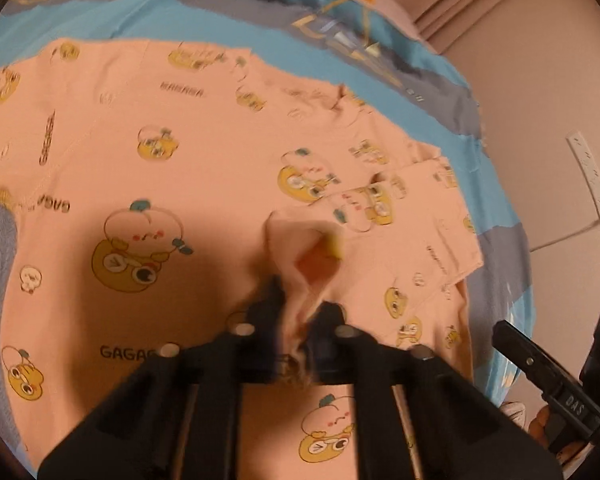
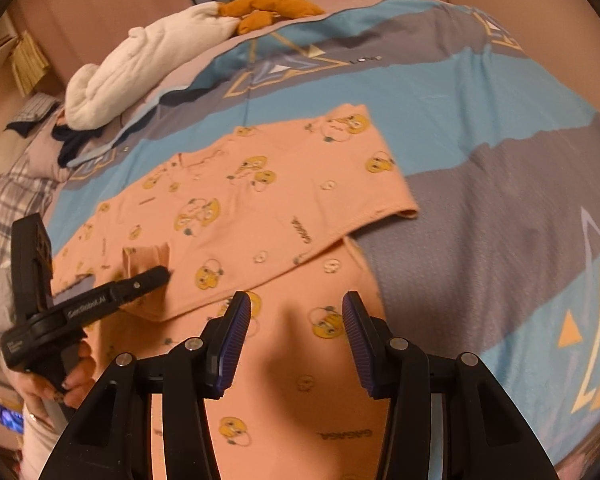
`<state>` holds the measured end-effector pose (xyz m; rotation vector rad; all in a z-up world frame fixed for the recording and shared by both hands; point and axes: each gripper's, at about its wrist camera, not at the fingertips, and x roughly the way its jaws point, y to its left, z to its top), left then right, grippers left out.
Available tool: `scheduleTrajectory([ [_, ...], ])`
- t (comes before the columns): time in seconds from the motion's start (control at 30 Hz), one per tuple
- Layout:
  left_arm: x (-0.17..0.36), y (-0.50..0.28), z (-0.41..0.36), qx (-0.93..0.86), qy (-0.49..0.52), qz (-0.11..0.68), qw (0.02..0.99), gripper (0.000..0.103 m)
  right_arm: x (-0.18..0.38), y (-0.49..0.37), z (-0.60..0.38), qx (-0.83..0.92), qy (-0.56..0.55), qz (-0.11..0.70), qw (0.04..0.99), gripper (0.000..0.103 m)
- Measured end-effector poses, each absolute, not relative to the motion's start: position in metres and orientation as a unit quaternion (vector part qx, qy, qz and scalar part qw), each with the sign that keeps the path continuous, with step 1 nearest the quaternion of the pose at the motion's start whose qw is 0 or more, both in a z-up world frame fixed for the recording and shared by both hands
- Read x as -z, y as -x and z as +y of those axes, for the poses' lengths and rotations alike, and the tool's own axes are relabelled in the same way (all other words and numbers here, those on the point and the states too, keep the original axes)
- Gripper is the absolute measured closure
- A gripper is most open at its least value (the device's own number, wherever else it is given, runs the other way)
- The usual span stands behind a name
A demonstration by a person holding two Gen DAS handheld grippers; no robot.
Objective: Fold small clothes
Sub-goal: 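Grasp the other sleeve cuff with the left gripper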
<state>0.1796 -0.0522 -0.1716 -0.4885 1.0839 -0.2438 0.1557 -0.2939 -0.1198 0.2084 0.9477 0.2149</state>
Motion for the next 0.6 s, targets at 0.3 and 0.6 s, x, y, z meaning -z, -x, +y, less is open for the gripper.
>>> scheduleTrajectory([
  [0.3,0.116,-0.172,-0.045,0.117,0.214,0.449,0.860,0.098,0.120,-0.155,-0.302,-0.091,-0.102,0.451,0.882,0.056],
  [0.6,0.059,-0.175,-0.013,0.096,0.190,0.398,0.893,0.098,0.116,-0.161,-0.300,-0.093,-0.107,0.443,0.885,0.056],
])
